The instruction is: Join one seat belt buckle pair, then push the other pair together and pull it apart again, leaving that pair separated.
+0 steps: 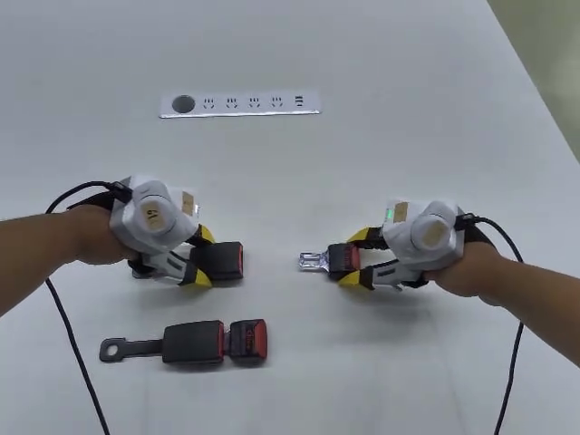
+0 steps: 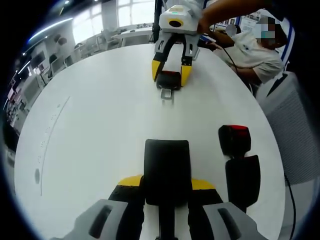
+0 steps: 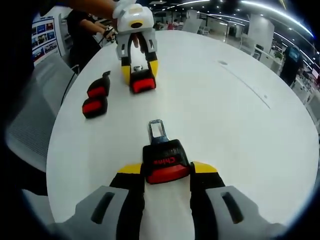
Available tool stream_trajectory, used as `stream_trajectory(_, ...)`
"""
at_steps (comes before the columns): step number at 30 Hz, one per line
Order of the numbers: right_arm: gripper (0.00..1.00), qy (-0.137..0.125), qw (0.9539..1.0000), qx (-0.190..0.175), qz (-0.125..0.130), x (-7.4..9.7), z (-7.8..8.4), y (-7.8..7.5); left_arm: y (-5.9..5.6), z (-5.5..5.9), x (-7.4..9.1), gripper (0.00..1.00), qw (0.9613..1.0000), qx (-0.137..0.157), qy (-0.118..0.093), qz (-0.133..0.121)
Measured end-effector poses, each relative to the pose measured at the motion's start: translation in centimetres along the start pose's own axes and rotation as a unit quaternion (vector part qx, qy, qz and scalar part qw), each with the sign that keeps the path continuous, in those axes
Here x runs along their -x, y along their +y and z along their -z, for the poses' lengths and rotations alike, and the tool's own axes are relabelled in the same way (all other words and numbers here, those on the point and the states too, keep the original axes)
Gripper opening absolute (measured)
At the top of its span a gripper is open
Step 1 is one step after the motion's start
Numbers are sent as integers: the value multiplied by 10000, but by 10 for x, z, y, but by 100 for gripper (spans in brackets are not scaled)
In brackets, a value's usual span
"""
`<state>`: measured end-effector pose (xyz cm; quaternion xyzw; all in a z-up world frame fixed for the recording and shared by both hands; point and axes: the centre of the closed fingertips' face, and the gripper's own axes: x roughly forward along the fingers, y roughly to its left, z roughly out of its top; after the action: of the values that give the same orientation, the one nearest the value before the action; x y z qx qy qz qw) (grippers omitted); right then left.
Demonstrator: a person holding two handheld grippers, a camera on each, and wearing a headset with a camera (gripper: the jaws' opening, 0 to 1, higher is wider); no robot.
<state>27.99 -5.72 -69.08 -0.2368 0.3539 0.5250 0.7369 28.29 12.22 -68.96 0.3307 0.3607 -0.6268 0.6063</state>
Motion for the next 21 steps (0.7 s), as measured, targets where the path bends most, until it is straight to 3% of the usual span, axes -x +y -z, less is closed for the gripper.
stream_trajectory(12, 35, -55, 9999, 129, -52, -2, 0, 0, -1, -1, 0, 34, 10000, -68, -17, -38)
stream_trajectory(15, 35, -100, 9998, 175, -11, -2, 2, -1, -1, -3, 0, 35, 9998, -81, 108, -163)
stream_trajectory(17, 38, -151, 9994, 265, 134, 0, 1, -3, -2, -5, 0, 41, 9997, -82, 89, -215)
stream_trajectory(18, 44, -227, 9994, 233, 135, 2, -1, -1, -4, -6, 1, 51, 9998, -57, 25, -205)
stream_trajectory(20, 56, -474, 9987, -69, 191, 5, -9, 1, -5, -13, 3, 66, 9994, 186, -192, -220)
stream_trajectory(21, 62, -541, 9980, -147, 297, 7, -11, -1, -3, -16, 6, 69, 9985, 325, -314, -294)
